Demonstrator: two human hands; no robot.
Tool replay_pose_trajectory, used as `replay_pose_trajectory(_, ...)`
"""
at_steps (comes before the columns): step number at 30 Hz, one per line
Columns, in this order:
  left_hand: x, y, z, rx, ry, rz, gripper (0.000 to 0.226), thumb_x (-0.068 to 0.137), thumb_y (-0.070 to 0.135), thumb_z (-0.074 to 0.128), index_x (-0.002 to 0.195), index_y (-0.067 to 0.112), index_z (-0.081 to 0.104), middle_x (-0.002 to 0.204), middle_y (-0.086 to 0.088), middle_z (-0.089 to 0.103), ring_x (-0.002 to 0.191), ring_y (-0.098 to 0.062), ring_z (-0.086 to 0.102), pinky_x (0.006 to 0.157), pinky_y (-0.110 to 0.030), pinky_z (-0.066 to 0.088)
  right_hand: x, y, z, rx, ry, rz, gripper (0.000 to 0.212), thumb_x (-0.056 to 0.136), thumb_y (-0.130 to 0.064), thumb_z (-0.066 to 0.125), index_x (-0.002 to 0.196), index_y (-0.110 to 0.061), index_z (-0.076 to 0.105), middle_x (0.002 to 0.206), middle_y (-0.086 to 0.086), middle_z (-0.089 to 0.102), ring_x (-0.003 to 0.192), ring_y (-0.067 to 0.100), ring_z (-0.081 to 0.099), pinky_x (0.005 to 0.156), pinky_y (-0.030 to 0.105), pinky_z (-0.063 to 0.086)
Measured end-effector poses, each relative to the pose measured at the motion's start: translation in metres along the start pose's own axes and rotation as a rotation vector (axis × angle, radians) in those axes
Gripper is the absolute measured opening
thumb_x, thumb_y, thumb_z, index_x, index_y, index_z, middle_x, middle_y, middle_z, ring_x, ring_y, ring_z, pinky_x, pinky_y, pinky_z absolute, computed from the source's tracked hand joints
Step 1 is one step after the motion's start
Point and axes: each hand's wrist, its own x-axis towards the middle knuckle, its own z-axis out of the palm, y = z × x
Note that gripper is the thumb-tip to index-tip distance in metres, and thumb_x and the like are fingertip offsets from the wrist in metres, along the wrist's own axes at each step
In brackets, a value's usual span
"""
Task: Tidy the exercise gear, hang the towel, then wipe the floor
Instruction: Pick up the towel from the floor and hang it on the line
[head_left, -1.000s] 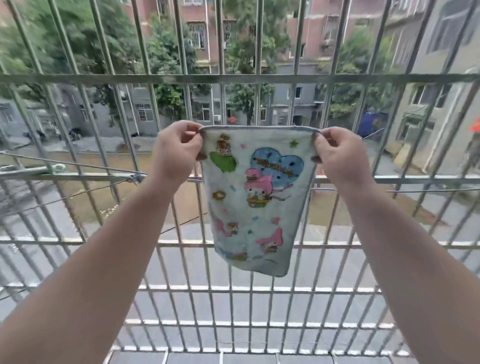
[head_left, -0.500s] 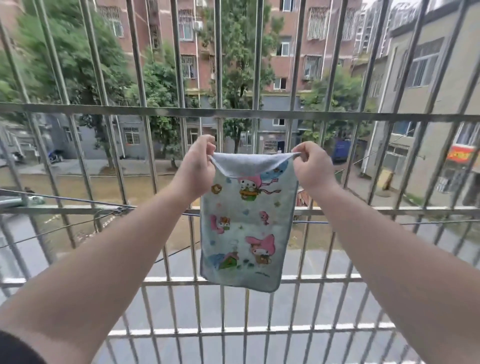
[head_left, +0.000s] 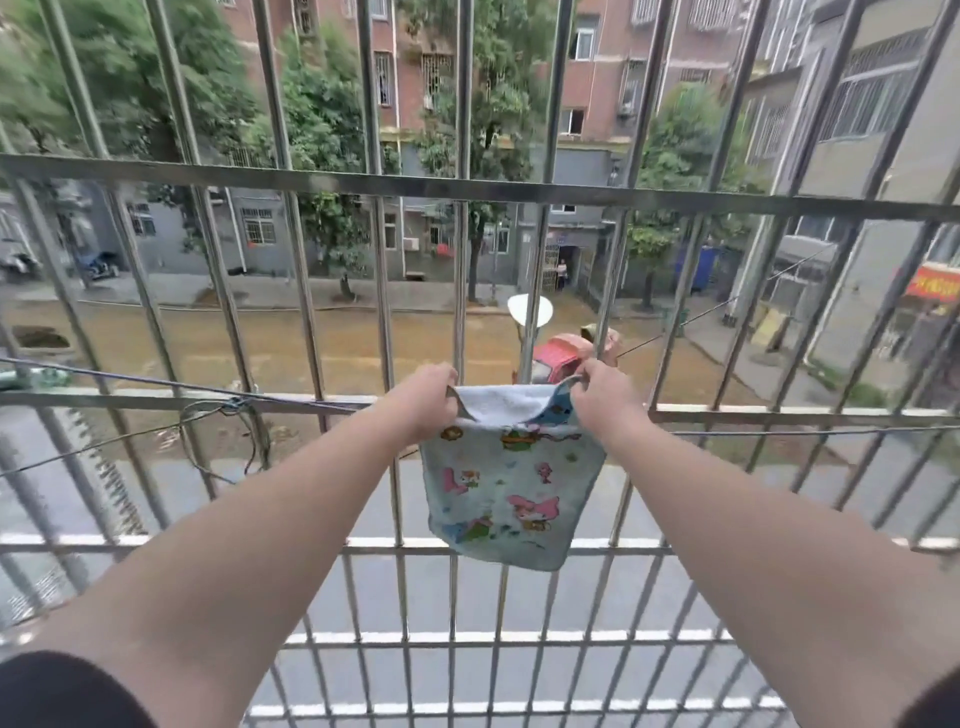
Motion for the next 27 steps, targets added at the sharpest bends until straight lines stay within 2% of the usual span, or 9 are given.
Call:
replay_pose_trajectory(3, 0.005, -0.005, 0.013, 0.064, -0.08, -0.02, 0.03, 0.096, 0.02, 0.049, 0.124, 0.009, 0.055, 0.123, -0.015, 0.062, 0.101, -0.03, 0.057, 0.08, -0.032, 0.041, 0.0, 0.012, 0.023, -0.087, -0.143, 0.051, 0.022, 0.096, -0.023, 0.045, 0.109, -0.012, 0.059, 0.111, 0.014, 0.066, 0.097, 0.032, 0.058, 0.081, 0.037, 0.048)
replay_pose_trajectory(7, -0.001, -0.011, 0.027, 0.097, -0.121, -0.022, 0.038, 0.098, 0.026, 0.046, 0.133, 0.012, 0.047, 0.126, -0.013, 0.059, 0.105, -0.032, 0.059, 0.09, -0.04, 0.049, -0.007, 0.02, 0.039, -0.214, -0.276, 0.074, 0.03, 0.092, -0.029, 0.046, 0.119, -0.015, 0.05, 0.117, 0.01, 0.063, 0.105, 0.032, 0.059, 0.085, 0.038, 0.049)
replay_pose_trajectory(12, -0.025, -0.009, 0.027, 0.061, 0.014, 0.091, 0.021, 0.101, 0.023, 0.042, 0.114, 0.014, 0.056, 0.111, -0.008, 0.06, 0.087, -0.024, 0.058, 0.075, -0.037, 0.047, -0.03, 0.02, 0.031, -0.086, -0.057, -0.129, 0.026, 0.098, -0.026, 0.037, 0.108, -0.019, 0.06, 0.106, 0.002, 0.065, 0.1, 0.026, 0.06, 0.086, 0.042, 0.051)
replay_pose_trajectory(16, -0.053, -0.021, 0.028, -0.066, 0.215, 0.254, 0.017, 0.099, 0.018, 0.051, 0.111, 0.015, 0.062, 0.107, -0.002, 0.065, 0.1, -0.02, 0.058, 0.089, -0.036, 0.049, -0.084, 0.032, 0.012, 0.216, 0.234, -0.306, 0.026, 0.092, -0.001, 0.046, 0.102, -0.012, 0.067, 0.099, 0.0, 0.067, 0.097, 0.017, 0.058, 0.087, 0.03, 0.047)
replay_pose_trajectory(19, -0.085, -0.035, 0.04, -0.12, 0.466, 0.395, 0.018, 0.092, 0.004, 0.058, 0.107, 0.008, 0.066, 0.107, -0.004, 0.064, 0.107, -0.021, 0.055, 0.096, -0.035, 0.047, -0.123, 0.051, 0.007, 0.442, 0.358, -0.047, 0.029, 0.089, 0.003, 0.047, 0.091, -0.019, 0.066, 0.086, -0.008, 0.066, 0.083, 0.009, 0.06, 0.078, 0.025, 0.048)
replay_pose_trajectory(21, -0.112, -0.041, 0.05, -0.15, 0.621, 0.409, 0.018, 0.087, -0.005, 0.06, 0.101, 0.003, 0.067, 0.105, -0.008, 0.064, 0.105, -0.024, 0.056, 0.097, -0.029, 0.044, -0.134, 0.065, 0.015, 0.565, 0.312, 0.175, 0.032, 0.086, 0.005, 0.045, 0.085, -0.021, 0.064, 0.083, -0.006, 0.066, 0.082, 0.012, 0.062, 0.077, 0.032, 0.051)
replay_pose_trajectory(23, -0.136, -0.045, 0.066, -0.154, 0.757, 0.432, 0.02, 0.083, -0.01, 0.057, 0.094, 0.003, 0.066, 0.099, -0.01, 0.064, 0.1, -0.025, 0.055, 0.099, -0.023, 0.039, -0.141, 0.074, 0.023, 0.629, 0.253, 0.292, 0.029, 0.084, 0.005, 0.044, 0.085, -0.018, 0.062, 0.084, 0.0, 0.064, 0.083, 0.022, 0.062, 0.079, 0.037, 0.053)
replay_pose_trajectory(25, -0.156, -0.046, 0.088, -0.201, 0.782, 0.376, 0.027, 0.08, -0.01, 0.056, 0.095, 0.012, 0.061, 0.096, -0.005, 0.062, 0.096, -0.019, 0.052, 0.094, -0.026, 0.041, -0.146, 0.076, 0.028, 0.649, 0.223, 0.355, 0.019, 0.085, 0.004, 0.047, 0.091, -0.01, 0.059, 0.086, 0.001, 0.061, 0.081, 0.021, 0.058, 0.074, 0.02, 0.048)
replay_pose_trajectory(27, -0.163, -0.04, 0.102, -0.355, 0.639, 0.148, 0.033, 0.085, -0.005, 0.06, 0.104, 0.022, 0.053, 0.102, 0.004, 0.057, 0.097, -0.012, 0.05, 0.088, -0.033, 0.046, -0.148, 0.077, 0.031, 0.69, 0.202, 0.376, 0.017, 0.087, 0.001, 0.051, 0.099, -0.009, 0.056, 0.092, 0.001, 0.061, 0.084, 0.018, 0.056, 0.073, 0.013, 0.043)
